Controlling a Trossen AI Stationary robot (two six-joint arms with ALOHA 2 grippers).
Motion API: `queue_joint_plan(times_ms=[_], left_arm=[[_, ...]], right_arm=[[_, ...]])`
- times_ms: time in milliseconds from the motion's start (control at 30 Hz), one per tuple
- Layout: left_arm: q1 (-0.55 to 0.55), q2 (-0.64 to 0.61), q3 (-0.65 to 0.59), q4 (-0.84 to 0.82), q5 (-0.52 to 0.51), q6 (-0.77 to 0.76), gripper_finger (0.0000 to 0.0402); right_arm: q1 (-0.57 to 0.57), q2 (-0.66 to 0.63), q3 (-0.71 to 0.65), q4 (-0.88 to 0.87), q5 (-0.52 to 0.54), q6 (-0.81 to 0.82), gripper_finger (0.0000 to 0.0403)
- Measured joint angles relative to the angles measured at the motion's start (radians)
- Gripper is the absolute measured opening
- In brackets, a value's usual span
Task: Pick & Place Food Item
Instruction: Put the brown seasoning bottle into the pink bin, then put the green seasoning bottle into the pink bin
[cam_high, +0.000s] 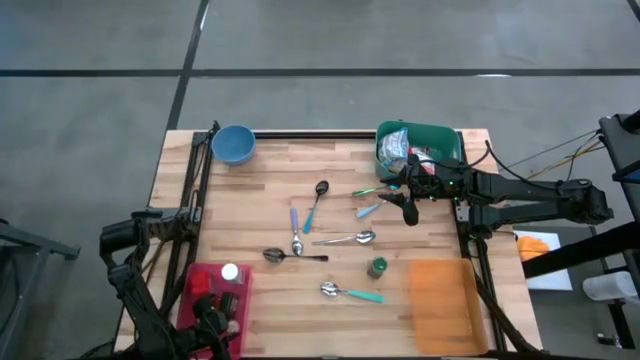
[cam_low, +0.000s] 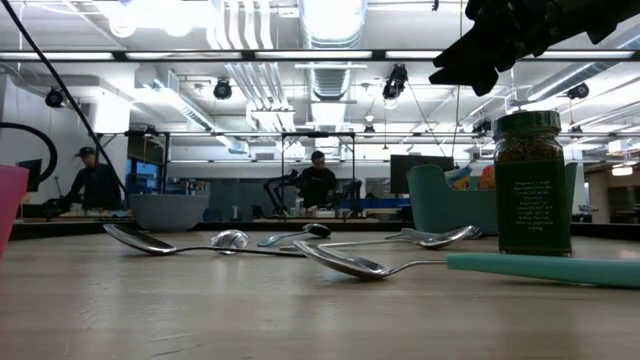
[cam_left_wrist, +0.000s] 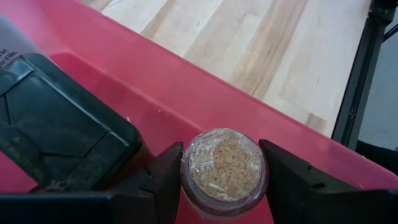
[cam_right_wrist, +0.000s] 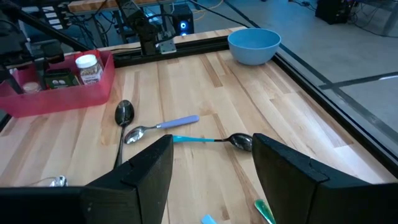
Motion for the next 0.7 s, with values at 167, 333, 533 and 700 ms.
queue_joint_plan(times_ms=[167,333,533,700], left_arm=[[-0.001,-0.001,0.000,0.002,0.000,0.000,0.0198],[-0.002,-0.002,0.000,0.003,0.000,-0.003,0.0233],[-0.002,-0.002,0.000,0.007,0.000,-0.002,0.0264],[-0.003,-0.002,0.001,0.009,0.002,-0.002,0.0269]], right_arm=[[0.000,0.000,0.000,0.000,0.000,0.000,0.0214],[0.000,0.000,0.000,0.000,0.000,0.000,0.0214],[0.000,0.000,0.000,0.000,0.000,0.000,0.0214],[0.000,0.000,0.000,0.000,0.000,0.000,0.0214]])
